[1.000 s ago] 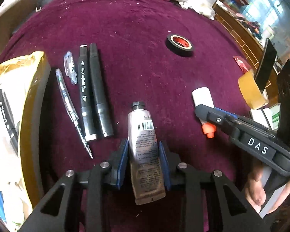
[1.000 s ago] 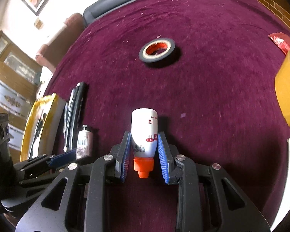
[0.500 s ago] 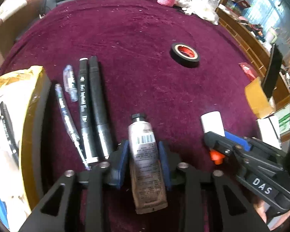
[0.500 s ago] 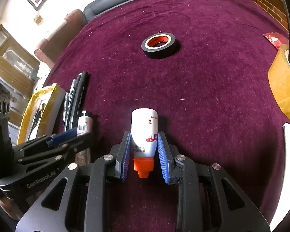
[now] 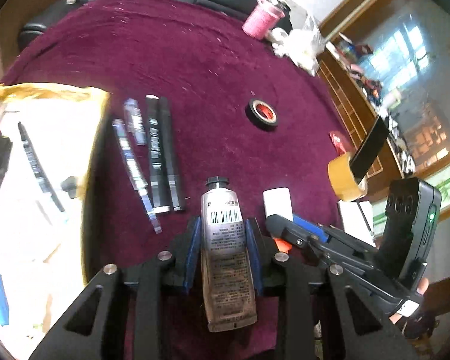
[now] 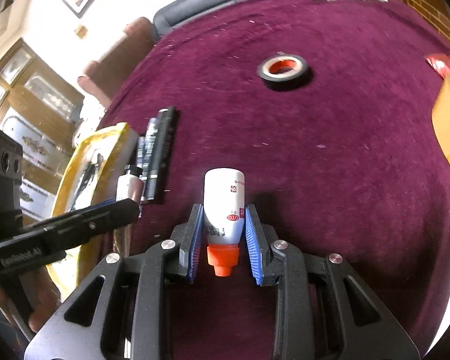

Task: Organize objects
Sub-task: 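Carry the bottle and tube over the tray box and lower them inside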

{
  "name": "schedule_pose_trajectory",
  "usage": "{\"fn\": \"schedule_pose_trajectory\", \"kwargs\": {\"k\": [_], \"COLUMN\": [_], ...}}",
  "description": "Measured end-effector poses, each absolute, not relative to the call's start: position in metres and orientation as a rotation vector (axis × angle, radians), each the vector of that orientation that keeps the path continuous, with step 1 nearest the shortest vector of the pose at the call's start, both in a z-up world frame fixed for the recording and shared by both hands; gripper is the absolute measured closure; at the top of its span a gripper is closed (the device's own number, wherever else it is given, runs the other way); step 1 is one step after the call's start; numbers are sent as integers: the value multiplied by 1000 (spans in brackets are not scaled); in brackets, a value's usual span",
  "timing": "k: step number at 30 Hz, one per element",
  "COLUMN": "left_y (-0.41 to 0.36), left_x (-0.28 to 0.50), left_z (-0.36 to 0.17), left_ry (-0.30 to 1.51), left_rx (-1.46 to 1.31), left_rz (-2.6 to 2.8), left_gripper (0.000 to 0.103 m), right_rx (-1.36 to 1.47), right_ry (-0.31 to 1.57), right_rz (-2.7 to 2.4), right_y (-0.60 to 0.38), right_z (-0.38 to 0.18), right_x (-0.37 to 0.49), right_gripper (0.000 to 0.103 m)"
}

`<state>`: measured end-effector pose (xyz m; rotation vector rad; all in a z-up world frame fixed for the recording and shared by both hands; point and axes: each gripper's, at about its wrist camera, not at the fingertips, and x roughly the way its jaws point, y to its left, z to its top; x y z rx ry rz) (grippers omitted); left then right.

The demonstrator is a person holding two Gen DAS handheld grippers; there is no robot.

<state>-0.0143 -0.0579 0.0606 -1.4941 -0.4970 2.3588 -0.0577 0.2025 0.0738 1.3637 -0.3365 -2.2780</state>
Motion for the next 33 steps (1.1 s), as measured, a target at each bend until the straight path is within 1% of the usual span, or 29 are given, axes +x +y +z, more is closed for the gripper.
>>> {"fn": "schedule_pose_trajectory", "kwargs": {"k": [9,13,22,33], "left_y": [-155,-196,-247,-260], "left_x": [19,10,-36,-78], "left_z": [92,93,59,28], "left_ry": [-685,-709,-830,-789], "left_rx": [-1455,-1469,-1562,-1671], "left_rz": [2454,2529,2549,2504], "left_gripper": [74,74,74,74], "right_rx": [1261,1249,1241,1295], "right_ry": [-223,-159,-61,-10], "right_rz": [-2117,-2054,-2020,-1986], "right_y": [134,98,38,1], "right_z": [102,106,112,99], "right_x": [-35,-36,-66,-98], "right_gripper": [76,76,76,76]}}
